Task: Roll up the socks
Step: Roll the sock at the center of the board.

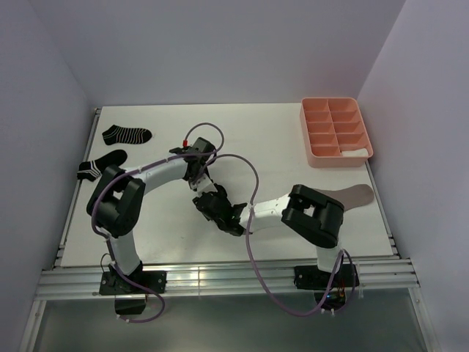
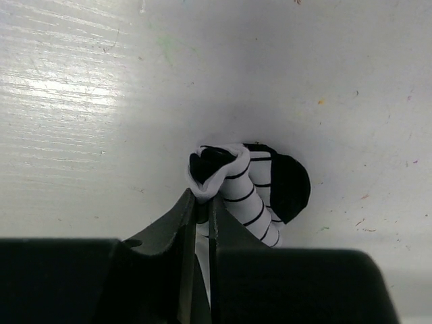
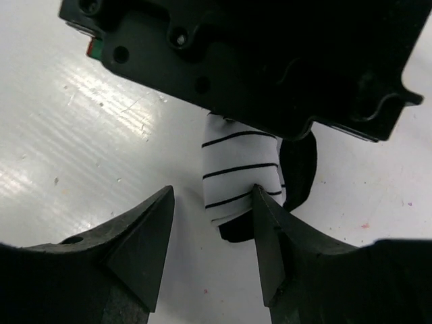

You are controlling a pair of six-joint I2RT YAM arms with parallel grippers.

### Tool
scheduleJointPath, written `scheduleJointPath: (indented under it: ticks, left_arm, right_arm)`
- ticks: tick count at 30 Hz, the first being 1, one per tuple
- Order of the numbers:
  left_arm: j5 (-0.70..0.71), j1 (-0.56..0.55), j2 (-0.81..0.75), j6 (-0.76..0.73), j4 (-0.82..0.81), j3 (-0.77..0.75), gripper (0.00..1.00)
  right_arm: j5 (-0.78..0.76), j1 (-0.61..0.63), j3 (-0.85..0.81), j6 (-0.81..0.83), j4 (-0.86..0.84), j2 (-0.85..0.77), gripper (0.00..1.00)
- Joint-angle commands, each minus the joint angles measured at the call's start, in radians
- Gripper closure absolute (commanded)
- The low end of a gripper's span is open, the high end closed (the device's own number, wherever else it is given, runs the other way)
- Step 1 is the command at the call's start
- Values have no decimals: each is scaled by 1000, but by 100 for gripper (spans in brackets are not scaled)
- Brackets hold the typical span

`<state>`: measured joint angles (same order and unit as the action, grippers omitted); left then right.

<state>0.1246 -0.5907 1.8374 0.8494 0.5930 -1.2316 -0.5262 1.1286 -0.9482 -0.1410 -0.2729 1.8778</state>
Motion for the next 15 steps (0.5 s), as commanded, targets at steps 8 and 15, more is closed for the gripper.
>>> scheduleJointPath:
  ticks: [8,15]
  left_arm:
    - [-39,-24,45,-67,125,-11,100]
    - [-97,-24,34,-130,100,3,100]
  right_arm:
    - [-115,2,-66,37,0,101,49]
    - [-77,-15,-41,-29,58,146,100]
